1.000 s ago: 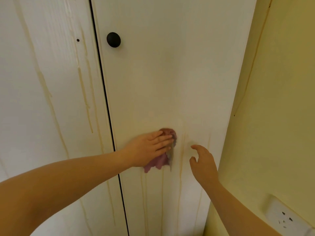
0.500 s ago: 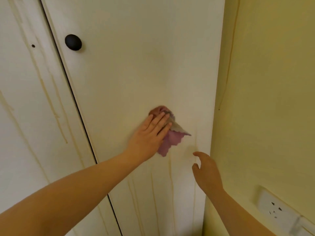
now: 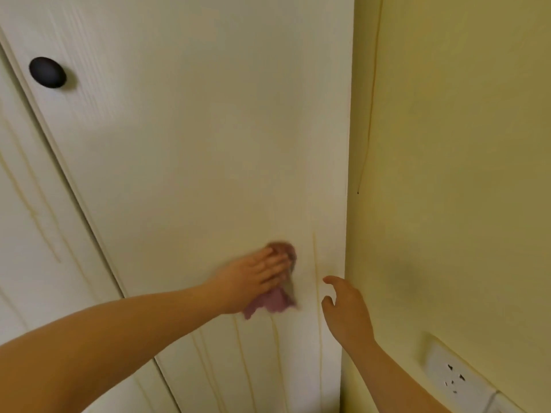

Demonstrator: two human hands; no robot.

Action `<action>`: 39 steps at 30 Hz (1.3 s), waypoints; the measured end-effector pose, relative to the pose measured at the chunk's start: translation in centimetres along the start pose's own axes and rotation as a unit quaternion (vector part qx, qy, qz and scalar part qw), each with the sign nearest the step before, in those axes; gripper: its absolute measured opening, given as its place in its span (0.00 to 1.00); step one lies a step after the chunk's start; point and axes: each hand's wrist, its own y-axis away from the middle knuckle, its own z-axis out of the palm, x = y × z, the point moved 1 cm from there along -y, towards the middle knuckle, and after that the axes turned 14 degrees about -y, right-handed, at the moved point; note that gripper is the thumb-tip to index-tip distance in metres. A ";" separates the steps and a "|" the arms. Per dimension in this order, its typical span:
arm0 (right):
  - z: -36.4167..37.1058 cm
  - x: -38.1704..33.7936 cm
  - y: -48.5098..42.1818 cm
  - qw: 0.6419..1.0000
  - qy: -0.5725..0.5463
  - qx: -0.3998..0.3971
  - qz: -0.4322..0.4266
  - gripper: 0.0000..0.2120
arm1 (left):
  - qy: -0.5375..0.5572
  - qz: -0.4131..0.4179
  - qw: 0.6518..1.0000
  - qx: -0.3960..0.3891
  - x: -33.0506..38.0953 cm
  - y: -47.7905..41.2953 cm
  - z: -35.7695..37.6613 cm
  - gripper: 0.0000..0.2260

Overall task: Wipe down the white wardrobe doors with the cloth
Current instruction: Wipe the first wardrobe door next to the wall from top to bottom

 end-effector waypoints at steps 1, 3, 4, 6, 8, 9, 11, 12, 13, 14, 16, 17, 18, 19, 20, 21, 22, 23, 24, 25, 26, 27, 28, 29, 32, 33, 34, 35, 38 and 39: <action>-0.3 0.3 -0.1 1.000 -0.004 0.001 0.002 0.19 | -0.009 0.039 0.997 -0.060 0.2 -0.6 -0.6 0.45; -0.9 0.9 -0.3 1.000 -0.006 0.005 0.006 0.19 | -0.027 0.021 0.998 -0.048 -0.5 -2.4 -1.3 0.43; -1.2 1.1 -0.4 1.000 -0.006 0.009 0.008 0.19 | -0.015 -0.010 0.999 -0.032 -1.0 -3.7 -1.7 0.41; -1.6 1.5 -0.9 1.000 -0.008 0.015 0.009 0.19 | -0.003 -0.118 0.993 -0.009 -2.5 -5.7 -3.3 0.38; -1.8 1.8 -1.4 1.000 -0.012 0.023 0.007 0.19 | 0.032 -0.166 0.986 -0.014 -2.6 -7.2 -4.6 0.36; -1.9 2.0 -1.6 1.000 -0.011 0.023 0.007 0.19 | 0.010 -0.118 0.993 -0.024 -1.3 -7.5 -4.4 0.35; -2.0 2.2 -1.7 1.000 -0.008 0.018 0.010 0.19 | -0.011 0.011 0.998 -0.068 2.4 -7.2 -3.6 0.39; -2.0 2.3 -1.6 1.000 -0.007 0.015 0.011 0.19 | -0.024 0.058 0.993 -0.103 3.4 -6.9 -3.6 0.42; -2.1 2.5 -1.6 1.000 -0.006 0.013 0.010 0.19 | -0.039 0.068 0.988 -0.131 3.6 -6.8 -3.5 0.43; -2.1 2.6 -1.5 1.000 -0.005 0.013 0.009 0.19 | -0.025 0.056 0.989 -0.138 3.1 -7.0 -3.4 0.42; -2.0 2.9 -1.4 1.000 -0.008 0.015 0.014 0.19 | 0.042 -0.031 0.997 -0.057 1.0 -7.9 -3.9 0.34; -1.9 3.1 -1.3 1.000 -0.013 0.016 0.016 0.19 | 0.045 -0.083 0.995 -0.031 -0.3 -8.4 -4.1 0.32; -1.8 3.3 -1.3 1.000 -0.017 0.018 0.019 0.19 | 0.044 -0.119 0.992 -0.015 -1.3 -8.6 -4.7 0.32; -1.8 3.5 -1.2 0.999 -0.020 0.020 0.023 0.19 | 0.049 -0.134 0.989 -0.039 -1.8 -8.7 -5.2 0.34; -1.6 3.5 -1.2 0.999 -0.021 0.020 0.025 0.19 | 0.060 -0.130 0.989 -0.043 -1.2 -8.8 -5.2 0.36; -1.5 3.5 -1.2 0.999 -0.018 0.016 0.026 0.19 | 0.057 -0.099 0.992 -0.052 0.4 -8.7 -4.6 0.36; -1.3 3.5 -1.2 1.000 -0.013 0.011 0.025 0.19 | 0.041 -0.058 0.996 -0.054 2.4 -8.5 -3.9 0.35; -1.1 3.4 -1.2 1.000 -0.011 0.005 0.023 0.19 | 0.018 -0.008 0.997 -0.068 4.2 -8.1 -3.2 0.33; -1.0 3.5 -1.0 1.000 -0.011 -0.001 0.024 0.19 | 0.011 0.024 0.996 -0.088 5.3 -7.8 -2.9 0.31; -0.9 3.6 -0.8 1.000 -0.011 -0.006 0.025 0.19 | 0.009 0.027 0.995 -0.092 6.0 -7.7 -2.6 0.31; -0.8 3.7 -0.7 0.999 -0.011 -0.009 0.029 0.19 | 0.011 0.017 0.995 -0.096 5.9 -7.8 -2.5 0.31; -0.8 4.0 -0.3 0.999 -0.008 -0.011 0.037 0.19 | 0.019 0.002 0.996 -0.088 5.9 -8.0 -2.5 0.31; -0.9 4.2 -0.3 0.999 -0.007 -0.007 0.041 0.19 | 0.032 -0.022 0.996 -0.079 5.2 -8.3 -2.9 0.31; -0.9 4.6 -0.1 0.999 -0.005 -0.005 0.048 0.19 | 0.038 -0.043 0.996 -0.066 4.9 -8.6 -3.4 0.30; -0.7 5.4 0.2 0.998 0.004 -0.003 0.055 0.19 | 0.031 -0.056 0.996 -0.066 5.8 -9.3 -3.9 0.32; -0.5 5.5 0.3 0.998 0.007 -0.010 0.058 0.19 | 0.028 -0.028 0.996 -0.082 7.0 -9.2 -3.4 0.36; -0.1 5.7 0.4 0.998 0.012 -0.022 0.062 0.19 | 0.028 0.001 0.995 -0.098 8.3 -8.9 -2.5 0.39; 0.2 5.9 0.5 0.997 0.015 -0.032 0.066 0.19 | 0.031 0.024 0.993 -0.109 9.5 -8.4 -1.7 0.40; 1.0 6.1 0.5 0.996 0.013 -0.043 0.074 0.19 | 0.035 0.028 0.992 -0.117 10.0 -6.7 -0.8 0.36; 1.3 6.1 0.4 0.996 0.012 -0.045 0.078 0.19 | 0.032 -0.005 0.995 -0.090 9.3 -6.2 -1.0 0.33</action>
